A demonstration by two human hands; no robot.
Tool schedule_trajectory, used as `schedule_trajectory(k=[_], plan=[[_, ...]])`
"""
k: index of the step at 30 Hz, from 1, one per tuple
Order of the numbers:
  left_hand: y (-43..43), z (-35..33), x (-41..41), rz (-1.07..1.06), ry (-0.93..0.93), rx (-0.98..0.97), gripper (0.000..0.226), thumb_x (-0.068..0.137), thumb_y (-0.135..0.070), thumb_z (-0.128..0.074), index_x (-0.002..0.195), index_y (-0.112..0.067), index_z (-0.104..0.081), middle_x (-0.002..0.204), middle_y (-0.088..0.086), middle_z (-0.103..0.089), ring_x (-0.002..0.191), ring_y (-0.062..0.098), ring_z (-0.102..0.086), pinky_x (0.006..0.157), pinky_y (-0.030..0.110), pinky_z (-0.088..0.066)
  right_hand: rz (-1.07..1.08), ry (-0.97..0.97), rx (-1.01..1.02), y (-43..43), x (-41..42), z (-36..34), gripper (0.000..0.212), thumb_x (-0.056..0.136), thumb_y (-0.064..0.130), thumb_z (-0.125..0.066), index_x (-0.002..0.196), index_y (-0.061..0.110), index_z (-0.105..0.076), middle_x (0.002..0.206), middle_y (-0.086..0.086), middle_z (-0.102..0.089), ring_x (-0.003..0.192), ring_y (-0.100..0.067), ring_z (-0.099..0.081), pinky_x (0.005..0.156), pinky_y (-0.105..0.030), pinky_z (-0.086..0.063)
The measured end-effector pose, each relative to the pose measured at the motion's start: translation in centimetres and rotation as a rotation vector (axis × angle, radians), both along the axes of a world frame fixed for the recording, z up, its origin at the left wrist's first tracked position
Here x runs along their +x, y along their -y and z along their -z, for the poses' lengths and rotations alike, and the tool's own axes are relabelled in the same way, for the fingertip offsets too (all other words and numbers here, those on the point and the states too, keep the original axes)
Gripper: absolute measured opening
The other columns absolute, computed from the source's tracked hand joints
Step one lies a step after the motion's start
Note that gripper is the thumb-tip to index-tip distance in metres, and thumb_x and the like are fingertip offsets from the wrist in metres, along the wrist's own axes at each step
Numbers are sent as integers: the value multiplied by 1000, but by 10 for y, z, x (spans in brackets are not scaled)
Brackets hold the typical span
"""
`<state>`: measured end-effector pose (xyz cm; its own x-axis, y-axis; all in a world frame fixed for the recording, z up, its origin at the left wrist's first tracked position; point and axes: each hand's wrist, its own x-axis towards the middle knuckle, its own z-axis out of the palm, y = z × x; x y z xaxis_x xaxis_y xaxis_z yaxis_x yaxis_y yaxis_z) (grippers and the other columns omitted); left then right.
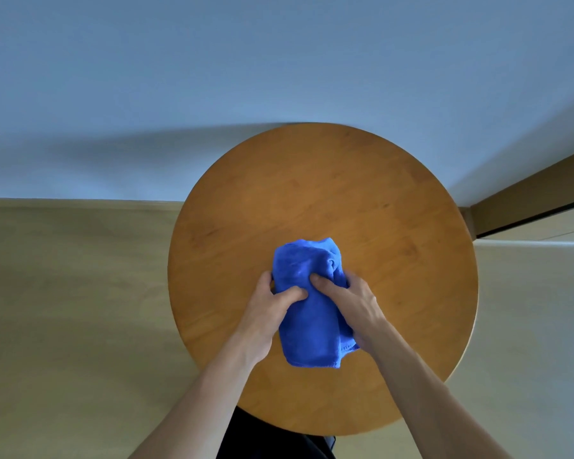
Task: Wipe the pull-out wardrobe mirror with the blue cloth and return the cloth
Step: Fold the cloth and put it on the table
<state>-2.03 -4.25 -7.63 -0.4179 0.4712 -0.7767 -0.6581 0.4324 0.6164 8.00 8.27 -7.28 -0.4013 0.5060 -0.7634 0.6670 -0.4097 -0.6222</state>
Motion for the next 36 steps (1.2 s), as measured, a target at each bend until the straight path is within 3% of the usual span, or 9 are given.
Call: schedule_trajectory(k=[6, 12, 18, 22, 26, 28, 31, 34, 36], plan=[[-5, -2, -1, 11, 51, 29, 62, 62, -23, -78, 120, -25, -57, 111, -1, -75, 98, 18, -74, 86, 40, -61, 66, -156, -1, 2, 7, -10, 43, 74, 33, -80, 108, 13, -63, 105, -7, -74, 97, -26, -72, 87, -54, -58], [-7, -6, 2, -118, 90, 84, 73, 63, -32, -90, 125, -19, -51, 118, 0, -72, 101, 17, -74, 75, 30, -60, 78, -264, 36, -7, 11, -12, 26, 83, 22, -79, 104, 15, -65, 99, -2, -75, 92, -22, -74, 72, -34, -63], [2, -15, -28, -43, 113, 243, 52, 91, -43, -69, 132, -11, -64, 132, 12, -67, 124, 27, -63, 105, 44, -48, 52, -323, 32, -22, 10, -18, 27, 84, 26, -73, 110, 23, -67, 108, 0, -75, 101, -21, -72, 87, -45, -59], [10, -11, -45, -33, 91, 194, 61, 80, -37, -81, 132, -14, -59, 129, 7, -69, 119, 27, -66, 101, 46, -52, 85, -238, 72, -30, 9, -13, 33, 77, 38, -72, 106, 25, -64, 107, 0, -73, 102, -24, -71, 89, -53, -58], [3, -2, -42, -66, -8, 78, 67, 69, -33, -88, 123, -13, -56, 119, 3, -73, 102, 17, -73, 76, 29, -57, 97, -128, 180, -26, 5, -5, 71, 82, 46, -70, 141, 53, -32, 119, 11, -65, 108, -17, -65, 91, -41, -54], [-1, 5, -36, -91, -105, 13, 65, 71, -33, -89, 122, -19, -52, 113, -2, -74, 94, 11, -75, 69, 24, -57, 67, -79, 287, -24, 4, -1, 79, 87, 47, -65, 141, 68, -12, 109, 10, -65, 97, -15, -65, 78, -33, -50], [-5, 16, -29, -80, -264, -51, 57, 82, -32, -84, 124, -30, -46, 112, -8, -71, 89, 2, -73, 67, 19, -56, 10, -44, 398, -25, 5, 7, 55, 92, 46, -57, 128, 75, -28, 94, 18, -64, 85, -3, -64, 62, -19, -44], [-6, 22, -24, 2, -402, -105, 66, 88, -36, -77, 139, -36, -35, 120, -7, -65, 95, 2, -69, 73, 19, -56, -30, 23, 380, -29, 6, 15, 26, 92, 49, -57, 117, 53, -50, 101, 21, -62, 94, -2, -62, 63, -18, -41], [-4, 24, -23, 60, -433, -132, 76, 89, -38, -75, 147, -40, -25, 128, -4, -60, 108, 9, -64, 90, 29, -55, -59, 53, 340, -31, 7, 20, 30, 89, 51, -62, 115, 38, -56, 108, 15, -60, 98, -5, -61, 65, -20, -42]])
